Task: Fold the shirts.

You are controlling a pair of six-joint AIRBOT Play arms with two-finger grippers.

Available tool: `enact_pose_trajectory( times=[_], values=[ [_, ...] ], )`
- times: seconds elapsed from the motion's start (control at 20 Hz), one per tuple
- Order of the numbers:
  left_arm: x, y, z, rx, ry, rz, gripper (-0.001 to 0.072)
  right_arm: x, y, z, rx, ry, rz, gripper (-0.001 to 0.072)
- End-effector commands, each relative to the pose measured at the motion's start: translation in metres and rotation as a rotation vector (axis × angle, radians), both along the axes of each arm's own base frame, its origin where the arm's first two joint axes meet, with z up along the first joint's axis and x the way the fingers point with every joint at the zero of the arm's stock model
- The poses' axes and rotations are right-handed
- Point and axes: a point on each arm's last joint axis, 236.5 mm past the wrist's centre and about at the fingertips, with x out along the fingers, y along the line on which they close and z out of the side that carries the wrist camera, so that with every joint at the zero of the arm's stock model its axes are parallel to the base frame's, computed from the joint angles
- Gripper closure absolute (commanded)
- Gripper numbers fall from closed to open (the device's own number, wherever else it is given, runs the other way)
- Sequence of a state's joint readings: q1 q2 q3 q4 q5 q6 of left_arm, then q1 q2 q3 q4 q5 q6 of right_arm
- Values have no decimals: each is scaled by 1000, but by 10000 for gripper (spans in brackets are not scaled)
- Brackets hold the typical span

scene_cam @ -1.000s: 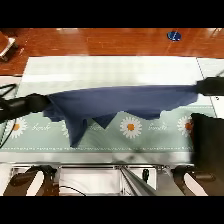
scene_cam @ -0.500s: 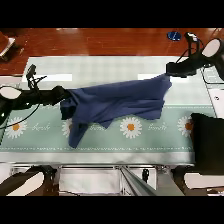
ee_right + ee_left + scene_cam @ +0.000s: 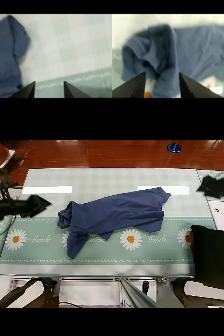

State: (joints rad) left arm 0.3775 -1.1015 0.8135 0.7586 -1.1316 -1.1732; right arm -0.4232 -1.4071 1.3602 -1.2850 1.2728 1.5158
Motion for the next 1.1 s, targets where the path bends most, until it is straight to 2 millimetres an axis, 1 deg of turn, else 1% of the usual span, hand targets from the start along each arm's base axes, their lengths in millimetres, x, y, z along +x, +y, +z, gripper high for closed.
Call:
enact_pose_trajectory(
  times=[0.0,0.05,0.1,0.15,0.25,0.35,0.4,0.45,0.5,0.55,0.65,0.8,0.9,1.05],
  values=[
    [-46,-51,-33,-129,54,-141,201,-57,12,-50,159,32,-90,305],
    [-56,-64,-50,-130,80,-168,201,-66,26,-63,213,43,-85,305],
    [-60,-74,-63,-123,102,-180,201,-74,39,-75,255,61,-78,305],
    [-62,-83,-73,-111,114,-196,201,-78,49,-82,285,70,-73,305],
    [-57,-103,-82,-106,115,-215,201,-82,58,-90,310,80,-74,305],
    [-47,-113,-94,-72,109,-206,201,-84,65,-92,308,93,-45,305],
    [-43,-119,-96,-70,107,-210,203,-85,71,-92,306,100,-24,305],
    [-41,-124,-97,-72,110,-225,304,-85,76,-93,299,108,-1,305],
    [-41,-127,-96,-77,114,-236,578,-85,82,-94,287,114,25,305],
    [-39,-127,-94,-79,110,-240,683,-85,87,-96,275,120,50,305],
    [-36,-128,-89,-86,102,-250,684,-86,101,-102,285,148,89,305],
    [-37,-130,-86,-92,101,-259,684,-89,131,-115,343,207,140,305],
    [-37,-130,-86,-92,102,-259,684,-80,148,-120,359,189,157,305],
    [-37,-130,-86,-93,102,-259,684,-62,163,-125,368,155,158,305]
  ],
)
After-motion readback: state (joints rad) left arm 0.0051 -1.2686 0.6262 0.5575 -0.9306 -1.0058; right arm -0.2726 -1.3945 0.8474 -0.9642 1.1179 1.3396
